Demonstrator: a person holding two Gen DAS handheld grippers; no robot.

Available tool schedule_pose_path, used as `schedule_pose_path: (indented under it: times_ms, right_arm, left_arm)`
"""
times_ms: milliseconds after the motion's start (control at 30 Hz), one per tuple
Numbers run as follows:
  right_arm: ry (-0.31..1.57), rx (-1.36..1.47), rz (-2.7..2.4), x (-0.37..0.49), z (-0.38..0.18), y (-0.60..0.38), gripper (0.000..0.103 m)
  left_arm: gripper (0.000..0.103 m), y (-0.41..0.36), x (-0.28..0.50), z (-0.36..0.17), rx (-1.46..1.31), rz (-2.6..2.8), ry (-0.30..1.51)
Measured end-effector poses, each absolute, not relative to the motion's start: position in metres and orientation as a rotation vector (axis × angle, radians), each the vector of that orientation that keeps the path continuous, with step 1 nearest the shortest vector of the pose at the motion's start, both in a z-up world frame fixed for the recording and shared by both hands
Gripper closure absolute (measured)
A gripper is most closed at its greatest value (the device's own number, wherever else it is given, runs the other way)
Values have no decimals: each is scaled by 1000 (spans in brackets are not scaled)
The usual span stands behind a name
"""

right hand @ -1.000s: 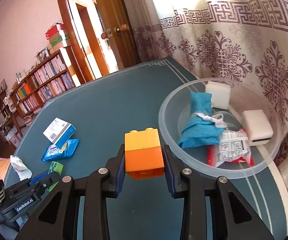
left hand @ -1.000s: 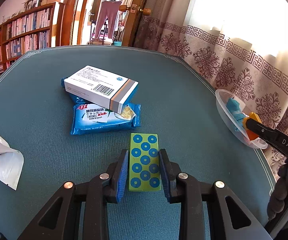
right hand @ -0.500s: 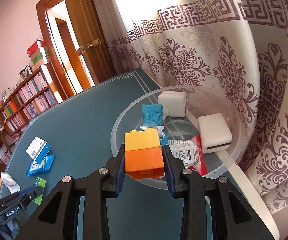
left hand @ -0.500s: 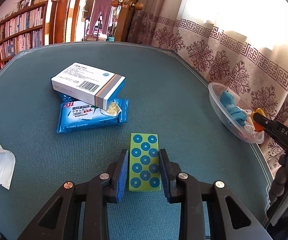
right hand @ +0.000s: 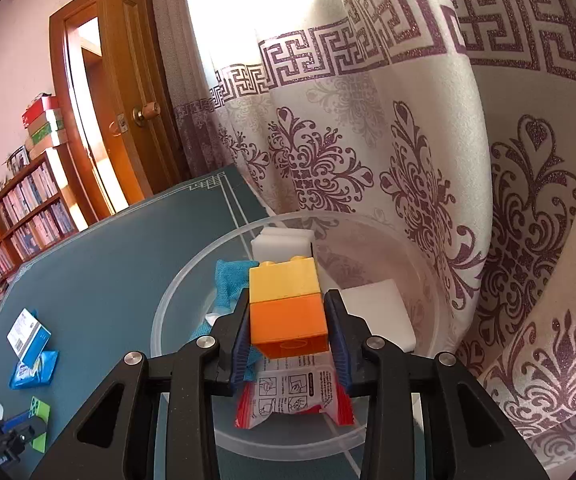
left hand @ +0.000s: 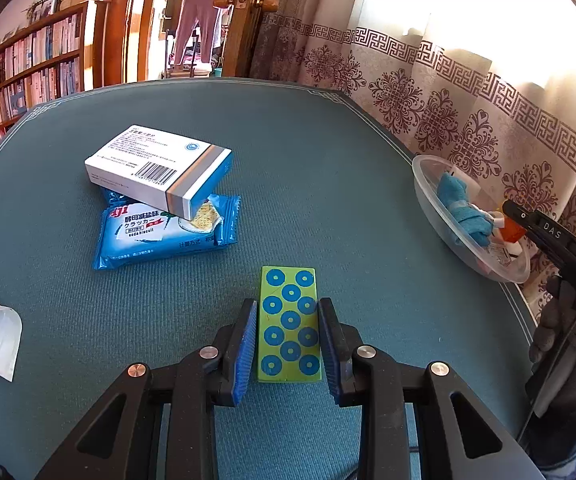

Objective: Organize objects
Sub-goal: 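Carry the orange block into the bowl and release it with the right gripper, then carry the green dotted block over the bowl with the left gripper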

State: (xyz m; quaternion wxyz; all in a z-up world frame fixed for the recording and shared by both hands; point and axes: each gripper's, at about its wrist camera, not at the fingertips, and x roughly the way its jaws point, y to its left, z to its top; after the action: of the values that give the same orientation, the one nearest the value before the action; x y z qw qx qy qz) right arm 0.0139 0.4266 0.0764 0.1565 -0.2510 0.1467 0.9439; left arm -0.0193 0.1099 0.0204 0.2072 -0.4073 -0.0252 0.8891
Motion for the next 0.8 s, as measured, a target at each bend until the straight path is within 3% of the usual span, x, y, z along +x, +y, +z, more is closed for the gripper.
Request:
schedule_pose_path:
  times_ms: [100,800]
  right_arm:
    - [414,-709,2700,17,74,426,60]
    - [408,-624,2714,40,68,415,60]
  left_arm:
    - [71,117,-20,21,-1135,2466,-55]
    - [71,205,-42,59,-1003,2377,81]
